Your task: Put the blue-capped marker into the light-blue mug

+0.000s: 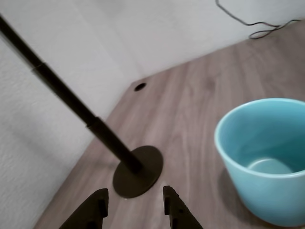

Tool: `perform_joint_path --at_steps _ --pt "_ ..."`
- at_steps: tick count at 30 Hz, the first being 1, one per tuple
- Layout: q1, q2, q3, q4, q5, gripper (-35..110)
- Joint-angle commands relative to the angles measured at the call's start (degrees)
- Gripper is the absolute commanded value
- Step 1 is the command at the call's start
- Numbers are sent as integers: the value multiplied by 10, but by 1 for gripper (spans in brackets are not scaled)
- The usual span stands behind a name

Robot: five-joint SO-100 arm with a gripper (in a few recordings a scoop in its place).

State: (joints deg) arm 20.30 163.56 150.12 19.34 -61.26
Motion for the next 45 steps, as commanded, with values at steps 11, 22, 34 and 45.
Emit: perform_joint_path --at_steps 11,22,34,45 --pt "2 43 35 -10 13 18" --pt "-8 90 29 -19 11 18" --pt "-10 98 28 -34 8 18" --pt "-16 147 31 -33 12 18"
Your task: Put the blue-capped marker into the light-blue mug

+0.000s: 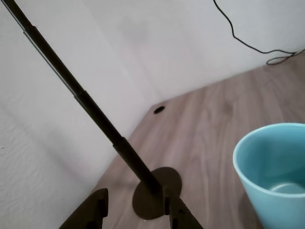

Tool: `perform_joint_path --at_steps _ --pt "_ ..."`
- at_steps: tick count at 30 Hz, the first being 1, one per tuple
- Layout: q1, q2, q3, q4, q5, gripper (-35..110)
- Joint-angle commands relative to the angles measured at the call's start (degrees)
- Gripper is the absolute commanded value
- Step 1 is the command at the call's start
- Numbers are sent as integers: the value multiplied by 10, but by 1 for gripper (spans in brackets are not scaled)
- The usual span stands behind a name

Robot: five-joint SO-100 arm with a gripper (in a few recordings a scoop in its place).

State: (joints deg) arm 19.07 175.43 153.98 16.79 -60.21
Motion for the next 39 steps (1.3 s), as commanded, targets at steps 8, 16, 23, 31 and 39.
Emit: perform_joint_path --at_steps 8,16,23,31,39 --pt "-22 42 -6 39 24 17" --pt "-82 59 -3 185 149 0" --pt "-112 38 14 267 213 0" --pt "-145 81 87 307 215 0" --pt "-164 157 208 311 271 0"
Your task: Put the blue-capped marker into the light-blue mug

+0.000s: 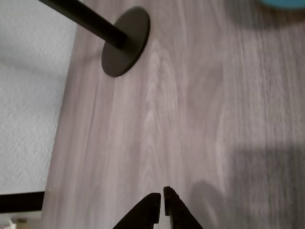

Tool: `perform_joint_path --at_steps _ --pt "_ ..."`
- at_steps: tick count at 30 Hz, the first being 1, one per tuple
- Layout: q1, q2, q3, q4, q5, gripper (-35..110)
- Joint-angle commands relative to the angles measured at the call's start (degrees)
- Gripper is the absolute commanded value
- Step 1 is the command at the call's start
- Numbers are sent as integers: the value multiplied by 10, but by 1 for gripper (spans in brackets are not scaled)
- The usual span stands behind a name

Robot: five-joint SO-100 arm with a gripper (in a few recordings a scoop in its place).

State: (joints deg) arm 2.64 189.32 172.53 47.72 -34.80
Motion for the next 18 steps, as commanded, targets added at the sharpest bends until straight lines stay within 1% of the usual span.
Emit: perform_joint_path --at_steps 1,7,9,13,16,18 --pt "3 18 32 1 28 0" --pt "0 18 47 17 91 0" --pt "-4 18 47 22 130 0" --pt "-8 18 47 49 162 0" --pt "-7 18 47 60 219 0" --pt "-6 18 47 72 235 0"
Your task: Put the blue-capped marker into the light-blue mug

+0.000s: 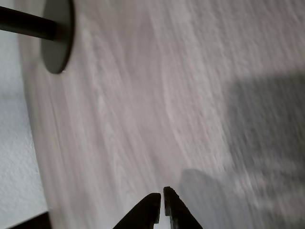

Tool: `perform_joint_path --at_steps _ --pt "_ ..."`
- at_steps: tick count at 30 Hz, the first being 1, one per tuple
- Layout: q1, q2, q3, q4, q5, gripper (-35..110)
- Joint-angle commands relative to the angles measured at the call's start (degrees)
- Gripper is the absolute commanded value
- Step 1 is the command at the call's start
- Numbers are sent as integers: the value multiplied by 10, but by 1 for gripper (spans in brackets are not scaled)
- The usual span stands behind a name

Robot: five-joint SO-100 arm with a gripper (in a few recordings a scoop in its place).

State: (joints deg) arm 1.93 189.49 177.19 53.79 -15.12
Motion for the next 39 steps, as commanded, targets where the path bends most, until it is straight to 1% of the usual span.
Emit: perform_joint_path --at_steps 1,8,17,39 --pt "1 17 1 18 39 0" --pt "4 17 1 87 71 0" --pt "5 17 1 165 72 0" --pt "11 17 1 167 68 0"
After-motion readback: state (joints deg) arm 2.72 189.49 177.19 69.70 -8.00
